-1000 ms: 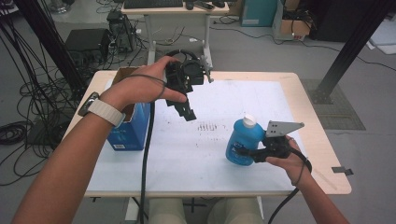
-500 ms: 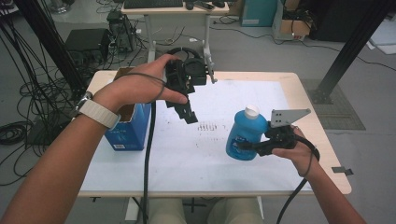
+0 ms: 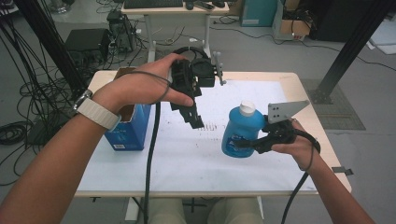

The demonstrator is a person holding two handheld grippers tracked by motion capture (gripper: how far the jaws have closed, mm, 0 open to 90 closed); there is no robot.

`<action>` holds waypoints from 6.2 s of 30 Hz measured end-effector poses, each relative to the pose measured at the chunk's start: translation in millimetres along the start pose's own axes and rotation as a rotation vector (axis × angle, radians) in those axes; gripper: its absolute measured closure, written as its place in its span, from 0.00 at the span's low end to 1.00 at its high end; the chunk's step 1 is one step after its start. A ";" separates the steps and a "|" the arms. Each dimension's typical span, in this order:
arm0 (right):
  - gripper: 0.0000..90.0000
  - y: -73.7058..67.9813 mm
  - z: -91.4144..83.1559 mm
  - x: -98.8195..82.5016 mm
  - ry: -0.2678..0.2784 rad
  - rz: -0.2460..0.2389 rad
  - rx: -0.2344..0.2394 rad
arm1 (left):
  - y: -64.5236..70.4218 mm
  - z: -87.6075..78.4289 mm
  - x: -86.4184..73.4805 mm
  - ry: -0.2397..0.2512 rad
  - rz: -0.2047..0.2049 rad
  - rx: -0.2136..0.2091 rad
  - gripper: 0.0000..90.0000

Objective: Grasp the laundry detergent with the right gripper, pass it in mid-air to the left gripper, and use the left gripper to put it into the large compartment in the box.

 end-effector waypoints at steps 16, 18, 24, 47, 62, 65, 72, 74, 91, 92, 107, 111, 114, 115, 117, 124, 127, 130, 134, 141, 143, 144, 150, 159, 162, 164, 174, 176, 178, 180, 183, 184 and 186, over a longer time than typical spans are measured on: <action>0.48 -16.9 21.2 22.4 -0.017 -0.066 0.102 | 14.0 1.0 6.9 -0.028 0.021 -0.010 0.07; 0.48 -18.5 23.8 23.9 -0.018 -0.075 0.109 | 14.0 1.5 6.9 -0.028 0.023 -0.010 0.07; 0.48 -20.8 31.7 24.8 -0.029 -0.084 0.121 | 15.2 2.8 7.6 -0.027 0.023 -0.020 0.07; 0.48 -25.1 54.4 16.8 -0.061 -0.091 0.149 | 7.1 11.1 15.6 -0.032 0.020 -0.015 0.07; 0.48 -25.8 59.8 13.2 -0.080 -0.077 0.147 | 3.5 15.4 17.4 -0.032 0.007 -0.018 0.07; 0.48 -25.8 60.2 12.4 -0.082 -0.075 0.147 | 2.8 17.2 19.4 -0.007 0.009 -0.011 0.07; 0.48 -26.5 62.6 10.5 -0.087 -0.077 0.146 | 2.4 17.7 20.3 -0.005 0.010 -0.009 0.07; 0.48 -26.7 62.9 11.1 -0.085 -0.077 0.147 | 2.5 18.0 20.5 -0.006 0.010 -0.009 0.07; 0.48 -26.2 61.9 12.9 -0.083 -0.086 0.146 | 1.1 14.6 19.0 -0.027 0.002 0.000 0.07; 0.48 -26.0 61.6 12.9 -0.084 -0.086 0.145 | 1.1 14.4 19.0 -0.028 0.001 -0.001 0.07; 0.48 -23.9 61.3 11.9 -0.088 -0.073 0.139 | 0.0 15.0 18.6 -0.029 -0.002 -0.004 0.07; 0.48 -22.8 61.7 11.4 -0.089 -0.080 0.136 | -0.1 15.3 18.4 -0.030 -0.004 -0.003 0.07; 0.48 -23.8 62.0 11.2 -0.091 -0.077 0.141 | 0.3 15.6 18.2 -0.033 -0.001 -0.012 0.07; 0.48 -23.9 62.2 11.2 -0.092 -0.076 0.140 | 1.5 16.3 18.3 -0.026 -0.013 -0.014 0.07; 0.48 -23.9 62.2 11.2 -0.092 -0.076 0.139 | 0.7 15.0 18.3 -0.032 -0.001 -0.001 0.07; 0.48 -23.2 62.2 11.0 -0.095 -0.076 0.136 | 0.7 14.8 17.6 -0.034 -0.003 0.002 0.07; 0.48 -23.2 62.2 10.9 -0.096 -0.076 0.136 | 1.4 14.9 17.8 -0.032 -0.004 -0.004 0.07; 0.48 -22.8 62.2 11.3 -0.093 -0.076 0.135 | 1.1 15.2 17.8 -0.031 -0.003 -0.001 0.07; 0.48 -22.7 61.9 11.0 -0.094 -0.076 0.134 | 0.7 15.2 17.1 -0.038 -0.004 0.001 0.07; 0.48 -22.4 61.3 9.3 -0.101 -0.076 0.132 | 0.5 18.4 18.6 -0.010 -0.005 -0.003 0.07; 0.48 -22.1 60.8 9.3 -0.101 -0.070 0.131 | 0.4 18.6 18.8 -0.009 -0.003 -0.004 0.07; 0.48 -21.8 60.7 9.3 -0.101 -0.070 0.130 | 0.4 18.6 18.9 -0.010 -0.003 -0.004 0.07; 0.48 -20.0 60.3 9.3 -0.099 -0.071 0.122 | 0.2 19.1 19.0 -0.010 -0.003 -0.004 0.07; 0.48 -18.5 60.8 9.1 -0.091 -0.079 0.124 | 0.3 19.4 18.6 -0.011 -0.006 -0.006 0.07; 0.48 -19.1 60.3 9.5 -0.091 -0.070 0.128 | -0.4 19.4 18.5 -0.012 -0.002 -0.005 0.07; 0.48 -19.8 59.6 9.3 -0.099 -0.063 0.128 | -0.5 19.4 18.4 -0.013 -0.002 -0.005 0.07; 0.48 -17.8 60.4 8.7 -0.091 -0.076 0.122 | -0.6 20.0 18.0 -0.014 -0.005 -0.004 0.07; 0.48 -17.8 60.4 8.7 -0.091 -0.077 0.121 | -0.6 20.0 17.9 -0.015 -0.005 -0.003 0.07; 0.48 -17.8 60.3 8.6 -0.092 -0.075 0.123 | -0.6 20.2 17.5 -0.016 -0.005 -0.002 0.07; 0.48 -17.8 60.4 8.6 -0.093 -0.073 0.122 | -0.6 20.3 17.4 -0.016 -0.005 -0.002 0.07; 0.48 -18.1 60.7 8.4 -0.093 -0.074 0.127 | -0.6 20.4 17.5 -0.014 -0.007 -0.003 0.07; 0.48 -18.2 60.9 8.5 -0.092 -0.073 0.128 | -0.7 20.4 17.5 -0.013 -0.008 -0.003 0.07; 0.48 -17.6 60.8 8.3 -0.094 -0.076 0.121 | -0.7 20.3 17.4 -0.013 -0.007 -0.002 0.07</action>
Point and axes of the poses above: each handheld gripper's, and its own axes: z roughly forward along the jaws, x roughly out of its top, y roughly to its right, the point moved 10 cm from there along z, roughly forward along the jaws, and after that the axes turned 12 degrees about -x, right-handed, at the moved point
